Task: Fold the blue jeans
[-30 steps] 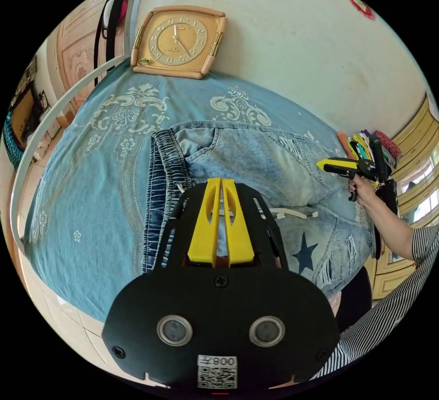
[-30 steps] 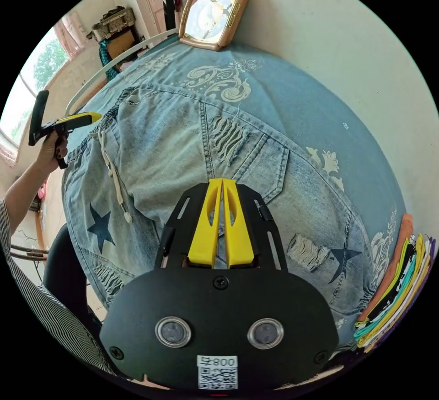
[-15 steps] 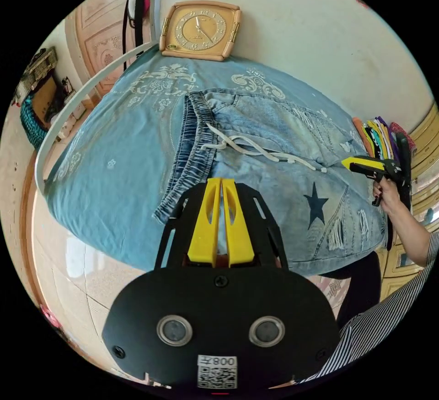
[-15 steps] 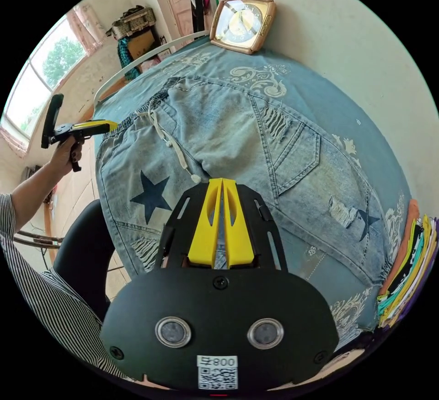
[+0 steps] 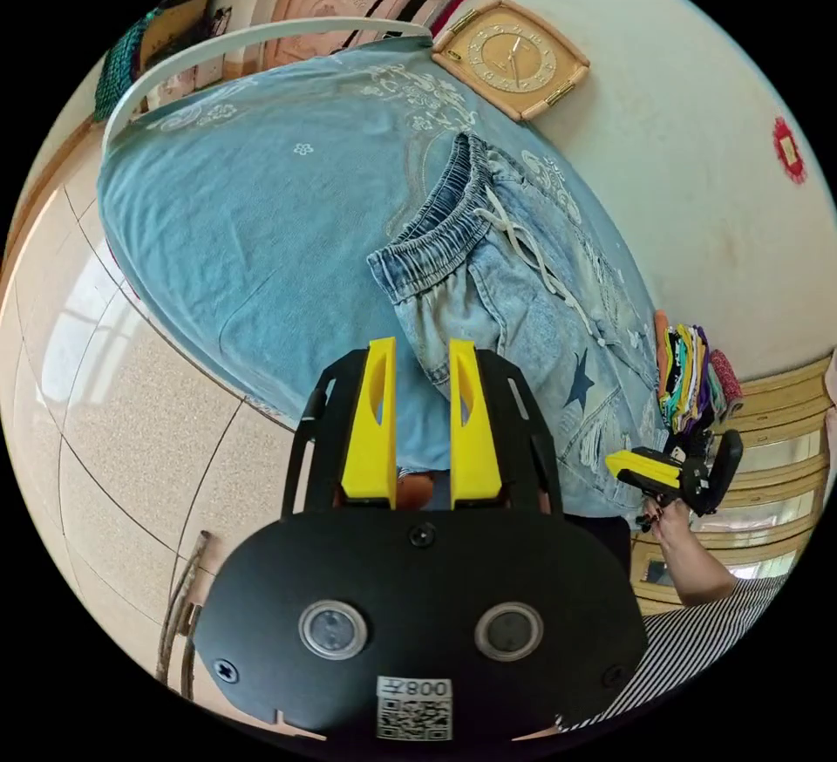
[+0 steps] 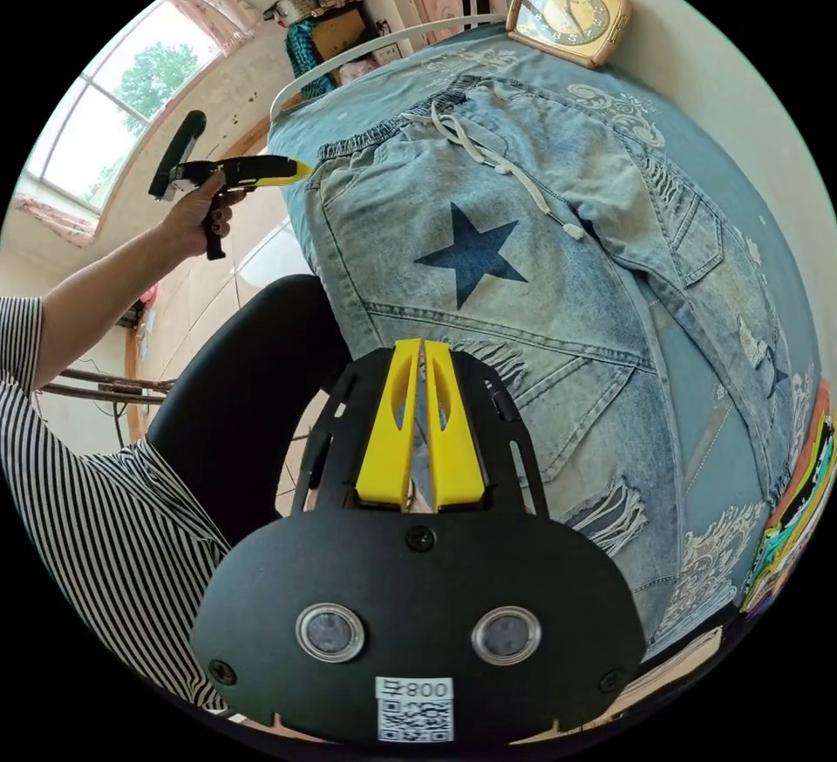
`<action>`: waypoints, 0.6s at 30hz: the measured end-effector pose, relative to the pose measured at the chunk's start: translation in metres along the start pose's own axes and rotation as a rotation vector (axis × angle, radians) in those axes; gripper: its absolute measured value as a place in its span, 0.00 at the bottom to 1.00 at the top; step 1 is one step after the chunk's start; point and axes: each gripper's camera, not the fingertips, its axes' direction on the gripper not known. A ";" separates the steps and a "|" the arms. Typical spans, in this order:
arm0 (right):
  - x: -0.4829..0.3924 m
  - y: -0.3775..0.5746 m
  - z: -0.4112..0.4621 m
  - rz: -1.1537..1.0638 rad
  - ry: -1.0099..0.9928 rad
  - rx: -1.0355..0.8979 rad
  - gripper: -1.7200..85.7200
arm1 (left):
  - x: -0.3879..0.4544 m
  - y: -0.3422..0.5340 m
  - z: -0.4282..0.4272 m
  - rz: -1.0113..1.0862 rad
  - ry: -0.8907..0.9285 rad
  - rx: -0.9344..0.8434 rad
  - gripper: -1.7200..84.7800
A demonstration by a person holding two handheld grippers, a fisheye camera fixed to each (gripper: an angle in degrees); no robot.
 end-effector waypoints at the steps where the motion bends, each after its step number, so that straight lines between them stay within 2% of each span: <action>1: -0.011 0.002 0.009 -0.014 0.009 -0.035 0.04 | -0.003 0.000 0.003 -0.017 0.029 -0.008 0.10; 2: -0.019 0.003 0.019 -0.014 0.028 -0.077 0.04 | -0.006 0.000 0.006 -0.039 0.083 -0.007 0.08; 5: -0.031 0.007 0.037 -0.025 0.047 -0.156 0.06 | -0.005 0.000 0.002 -0.033 0.096 -0.004 0.04; 10: -0.042 0.014 0.036 -0.034 0.074 -0.127 0.06 | 0.008 0.012 -0.014 0.059 0.116 0.076 0.03; 14: -0.052 0.020 0.052 -0.070 0.147 -0.151 0.04 | 0.006 0.014 0.013 -0.037 0.056 0.003 0.03; 16: -0.055 0.023 0.054 -0.075 0.161 -0.160 0.04 | 0.011 0.018 0.014 -0.040 0.056 0.041 0.03; 18: -0.059 0.027 0.053 -0.095 0.165 -0.178 0.03 | 0.029 0.024 0.011 0.021 -0.033 0.082 0.03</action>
